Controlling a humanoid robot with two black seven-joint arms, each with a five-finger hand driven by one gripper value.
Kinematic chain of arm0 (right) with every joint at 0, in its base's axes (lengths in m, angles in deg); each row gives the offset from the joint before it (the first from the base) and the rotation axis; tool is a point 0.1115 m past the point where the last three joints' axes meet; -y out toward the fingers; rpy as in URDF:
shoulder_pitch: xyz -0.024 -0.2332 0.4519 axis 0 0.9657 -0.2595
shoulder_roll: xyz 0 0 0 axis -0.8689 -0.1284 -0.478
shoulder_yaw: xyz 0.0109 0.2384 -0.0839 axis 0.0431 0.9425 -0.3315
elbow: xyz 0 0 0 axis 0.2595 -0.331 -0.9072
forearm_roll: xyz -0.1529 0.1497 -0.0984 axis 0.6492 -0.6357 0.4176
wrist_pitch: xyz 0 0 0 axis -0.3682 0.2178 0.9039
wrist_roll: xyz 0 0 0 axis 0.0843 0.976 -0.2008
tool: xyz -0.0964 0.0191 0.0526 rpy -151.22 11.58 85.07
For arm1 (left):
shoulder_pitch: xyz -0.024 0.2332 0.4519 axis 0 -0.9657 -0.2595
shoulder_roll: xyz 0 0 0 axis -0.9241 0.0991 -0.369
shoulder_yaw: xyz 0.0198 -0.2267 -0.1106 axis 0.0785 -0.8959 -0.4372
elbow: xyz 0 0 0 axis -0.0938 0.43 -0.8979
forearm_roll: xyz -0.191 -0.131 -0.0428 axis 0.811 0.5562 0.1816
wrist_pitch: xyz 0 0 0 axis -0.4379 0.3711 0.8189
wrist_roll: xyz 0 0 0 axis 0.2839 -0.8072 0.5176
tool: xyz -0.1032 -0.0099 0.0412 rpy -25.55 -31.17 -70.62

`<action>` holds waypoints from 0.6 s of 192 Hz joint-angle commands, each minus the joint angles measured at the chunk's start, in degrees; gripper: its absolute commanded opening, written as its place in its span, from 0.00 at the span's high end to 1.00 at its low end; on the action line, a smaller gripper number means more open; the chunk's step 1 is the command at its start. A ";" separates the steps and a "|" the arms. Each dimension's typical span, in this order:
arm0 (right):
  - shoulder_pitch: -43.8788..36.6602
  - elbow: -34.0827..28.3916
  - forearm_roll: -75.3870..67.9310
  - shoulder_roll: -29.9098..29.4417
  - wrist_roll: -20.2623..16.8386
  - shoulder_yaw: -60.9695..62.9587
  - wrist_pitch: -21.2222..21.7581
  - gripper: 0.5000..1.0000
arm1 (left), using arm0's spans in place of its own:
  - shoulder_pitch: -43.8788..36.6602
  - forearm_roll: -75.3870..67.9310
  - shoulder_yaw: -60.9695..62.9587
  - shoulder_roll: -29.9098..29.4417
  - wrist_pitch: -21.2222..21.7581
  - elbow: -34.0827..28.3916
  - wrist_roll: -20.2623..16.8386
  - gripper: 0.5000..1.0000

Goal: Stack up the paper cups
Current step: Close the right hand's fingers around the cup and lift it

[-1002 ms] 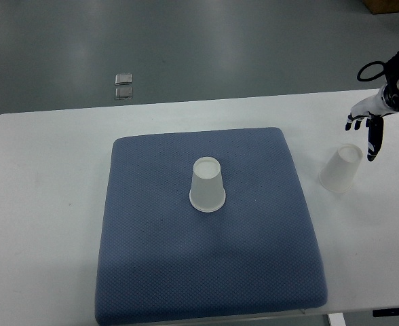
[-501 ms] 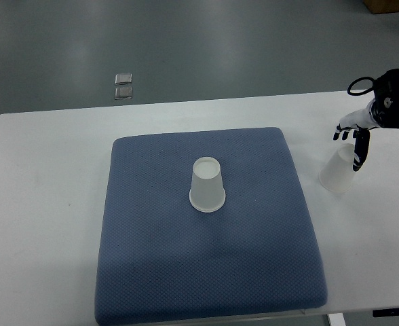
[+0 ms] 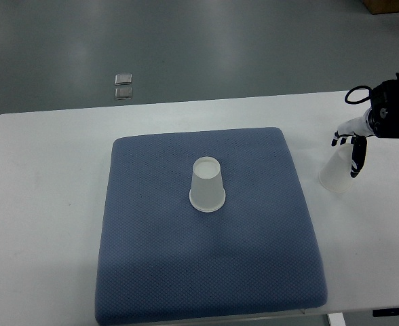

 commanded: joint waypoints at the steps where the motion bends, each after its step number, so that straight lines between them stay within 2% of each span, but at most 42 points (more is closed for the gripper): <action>1: 1.05 0.42 0.00 -0.05 0.00 0.99 -0.51 0.14 | -0.02 0.00 -0.01 0.00 0.00 -0.09 0.00 0.00; 79: 3.07 1.92 0.09 -0.05 0.00 1.25 -0.60 0.16 | -0.02 0.00 -0.01 0.00 0.00 -0.09 0.00 0.00; 96: 3.60 1.92 0.09 -0.05 0.00 1.25 -1.13 0.21 | -0.02 0.00 -0.01 0.00 0.00 -0.09 0.00 0.00; 115: 3.86 2.27 0.09 -0.05 0.00 1.25 -1.74 0.33 | -0.02 0.00 -0.01 0.00 0.00 -0.09 0.00 0.00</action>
